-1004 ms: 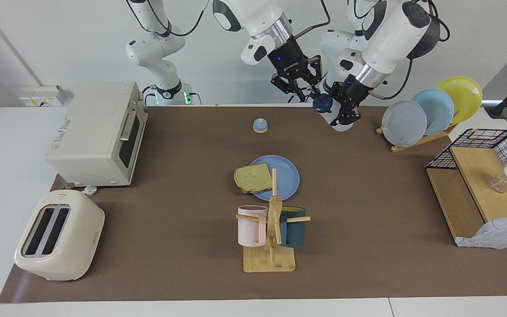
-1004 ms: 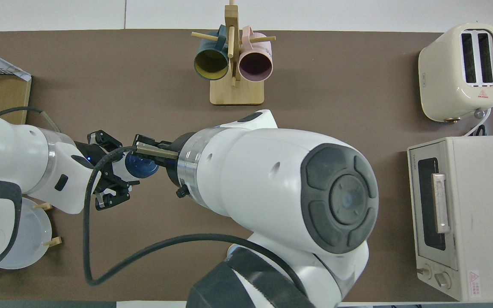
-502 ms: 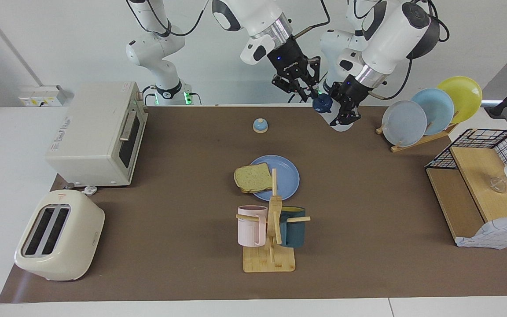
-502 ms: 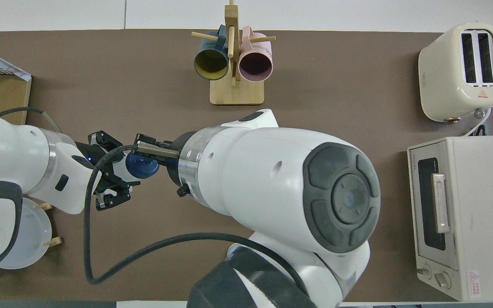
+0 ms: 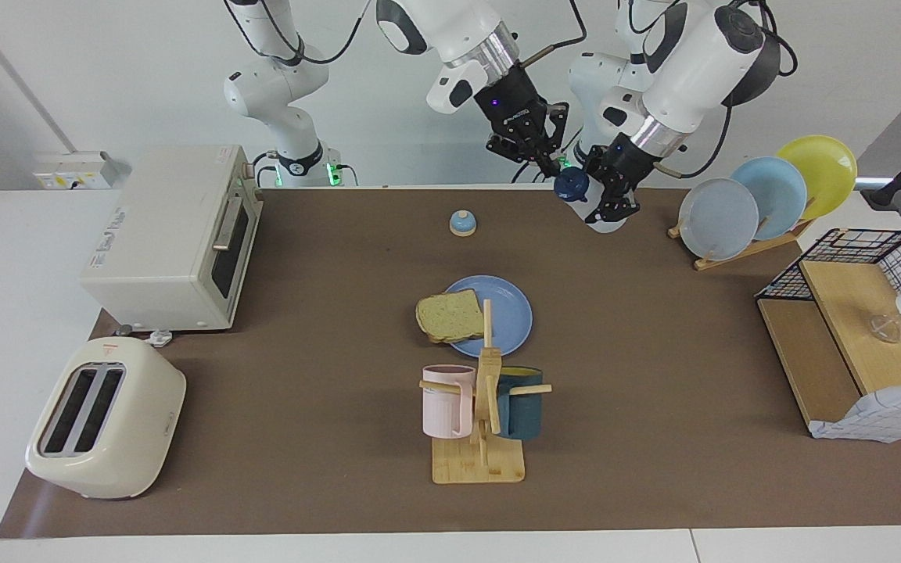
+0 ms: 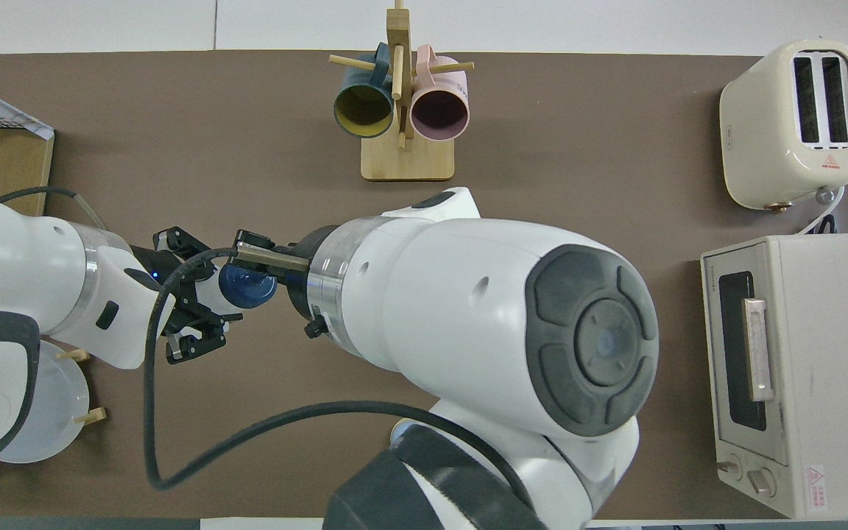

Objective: Put bread on plate and add seasoning

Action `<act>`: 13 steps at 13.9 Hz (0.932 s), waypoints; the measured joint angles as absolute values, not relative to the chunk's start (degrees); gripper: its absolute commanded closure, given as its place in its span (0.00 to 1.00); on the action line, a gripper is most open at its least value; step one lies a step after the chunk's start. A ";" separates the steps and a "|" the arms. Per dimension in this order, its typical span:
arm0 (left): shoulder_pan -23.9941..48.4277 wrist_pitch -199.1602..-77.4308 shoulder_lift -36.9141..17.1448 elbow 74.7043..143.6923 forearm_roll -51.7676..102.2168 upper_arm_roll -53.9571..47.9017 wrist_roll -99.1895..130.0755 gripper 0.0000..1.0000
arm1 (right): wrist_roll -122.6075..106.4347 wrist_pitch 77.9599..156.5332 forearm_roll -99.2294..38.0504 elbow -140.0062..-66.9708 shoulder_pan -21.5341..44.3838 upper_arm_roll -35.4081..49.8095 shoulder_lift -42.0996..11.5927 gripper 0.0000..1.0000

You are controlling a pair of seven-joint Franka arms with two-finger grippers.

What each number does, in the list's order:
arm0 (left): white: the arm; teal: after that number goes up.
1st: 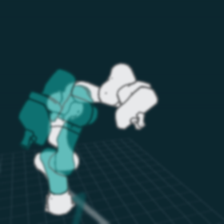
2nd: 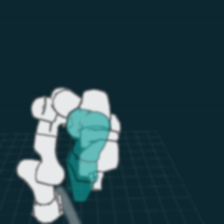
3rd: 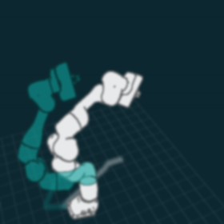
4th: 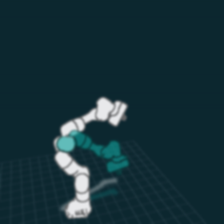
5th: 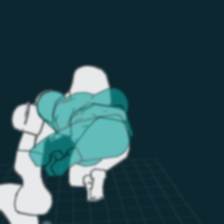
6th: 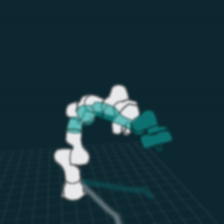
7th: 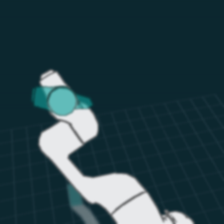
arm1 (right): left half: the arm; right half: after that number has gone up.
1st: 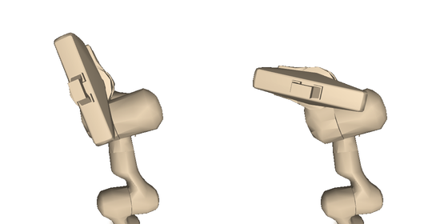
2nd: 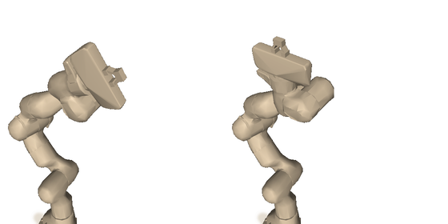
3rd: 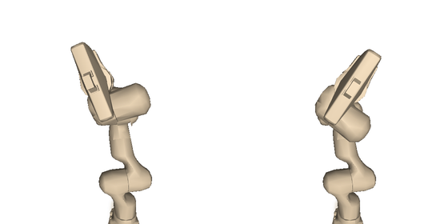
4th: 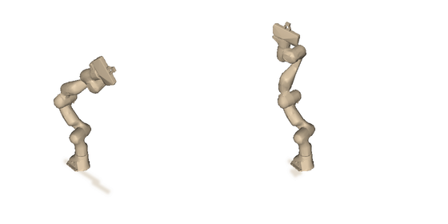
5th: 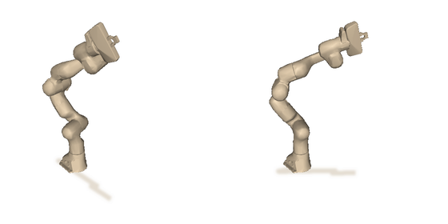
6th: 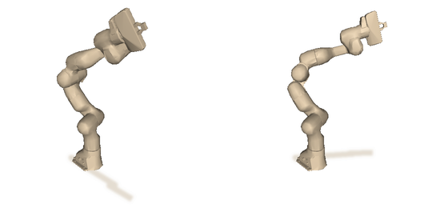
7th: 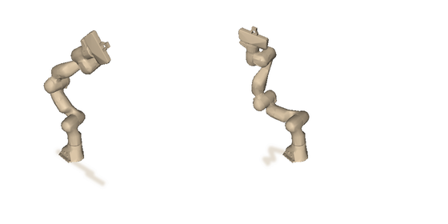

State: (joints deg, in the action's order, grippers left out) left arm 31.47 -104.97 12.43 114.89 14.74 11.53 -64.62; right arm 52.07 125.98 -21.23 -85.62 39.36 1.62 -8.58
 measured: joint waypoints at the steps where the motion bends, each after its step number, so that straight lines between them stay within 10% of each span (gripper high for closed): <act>1: 31.47 -104.97 12.46 114.89 14.74 11.53 -64.62 1.00 | 53.66 126.02 -21.45 -85.62 39.32 1.59 -8.58 1.00; 12: 31.87 -104.99 13.00 114.89 15.19 11.41 -64.63 1.00 | 57.19 126.97 -34.81 -87.46 34.39 1.04 -8.71 1.00; 13: 31.88 -104.99 13.00 114.89 15.19 11.42 -64.63 1.00 | 55.19 129.10 -34.81 -88.81 34.57 1.12 -8.53 0.56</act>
